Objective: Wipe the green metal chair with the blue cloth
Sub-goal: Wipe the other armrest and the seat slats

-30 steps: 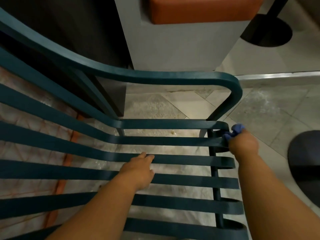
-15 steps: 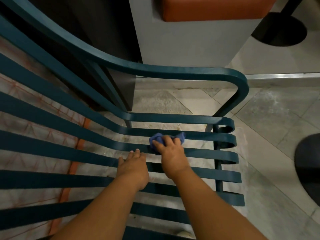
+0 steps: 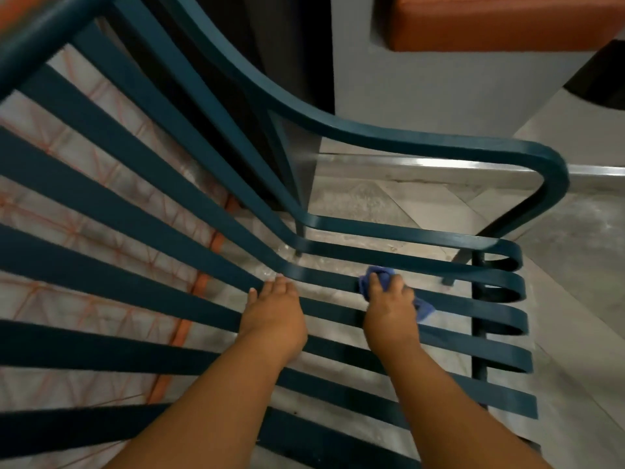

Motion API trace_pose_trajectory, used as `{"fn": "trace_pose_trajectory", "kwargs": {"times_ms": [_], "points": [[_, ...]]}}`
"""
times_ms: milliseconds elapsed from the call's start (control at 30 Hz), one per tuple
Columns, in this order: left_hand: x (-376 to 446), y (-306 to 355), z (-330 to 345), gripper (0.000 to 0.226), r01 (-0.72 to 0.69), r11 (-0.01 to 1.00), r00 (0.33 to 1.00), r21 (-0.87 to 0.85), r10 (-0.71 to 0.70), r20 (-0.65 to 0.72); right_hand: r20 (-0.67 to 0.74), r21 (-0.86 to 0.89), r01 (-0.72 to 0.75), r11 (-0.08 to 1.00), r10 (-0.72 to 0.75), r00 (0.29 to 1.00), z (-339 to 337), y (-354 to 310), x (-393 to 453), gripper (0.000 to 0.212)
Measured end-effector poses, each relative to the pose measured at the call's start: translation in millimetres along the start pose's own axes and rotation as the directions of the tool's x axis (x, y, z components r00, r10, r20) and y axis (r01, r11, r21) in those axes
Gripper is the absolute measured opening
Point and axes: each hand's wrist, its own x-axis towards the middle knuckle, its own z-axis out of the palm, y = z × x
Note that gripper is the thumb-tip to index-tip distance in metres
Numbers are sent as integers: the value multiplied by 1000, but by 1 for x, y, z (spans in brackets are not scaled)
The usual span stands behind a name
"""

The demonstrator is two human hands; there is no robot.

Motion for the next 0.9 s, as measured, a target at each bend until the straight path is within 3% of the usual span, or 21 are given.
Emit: {"fn": "trace_pose_trajectory", "kwargs": {"times_ms": [100,200,300,467,533,667,767,900], "points": [[-3,-15,-14,72,10,998,998,-57,-14,-68,136,-10,175,985,-172,976,6,-64,15,101],[-8,-26,-27,72,34,992,987,-122,-53,-151,234,97,228,969,-245,941,9,-113,25,89],[-20,-37,-37,70,10,970,974,-242,-65,-216,158,491,149,858,-256,954,6,-137,27,67],[-53,-51,-52,60,-67,930,924,-363,-80,-374,10,758,170,629,-273,962,-24,-165,0,65],[-69,-56,-60,54,-123,912,885,-390,-77,-459,-113,808,286,515,-341,933,-44,-176,-22,61],[-98,-66,-86,43,-249,903,758,-351,-45,-651,-282,809,492,322,-522,805,-100,-194,-56,56],[-115,-71,-114,34,-274,920,634,-280,-46,-772,-333,870,474,138,-546,769,-128,-200,-75,55],[-150,-78,-144,29,-247,936,507,-251,-96,-857,-371,876,482,22,-609,701,-146,-214,-110,54]]}}
